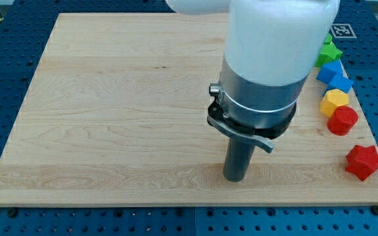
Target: Put the yellow heart at the center of the board
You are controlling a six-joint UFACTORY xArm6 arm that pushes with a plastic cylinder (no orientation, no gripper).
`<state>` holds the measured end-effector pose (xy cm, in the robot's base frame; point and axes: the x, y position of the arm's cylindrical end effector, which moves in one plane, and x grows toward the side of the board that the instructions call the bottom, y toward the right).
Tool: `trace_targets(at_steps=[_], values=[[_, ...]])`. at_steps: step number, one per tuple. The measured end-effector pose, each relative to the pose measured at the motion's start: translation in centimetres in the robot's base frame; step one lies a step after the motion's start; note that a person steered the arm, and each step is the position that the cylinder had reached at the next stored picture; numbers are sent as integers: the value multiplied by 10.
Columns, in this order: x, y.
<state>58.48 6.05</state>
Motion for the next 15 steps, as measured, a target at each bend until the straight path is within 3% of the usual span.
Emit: trace_targets(at_steps=[6, 8, 10, 12, 14, 15], values=[[-26, 23], [-5, 43], [-57, 48], [-46, 13], [-76, 10], [-68, -21]])
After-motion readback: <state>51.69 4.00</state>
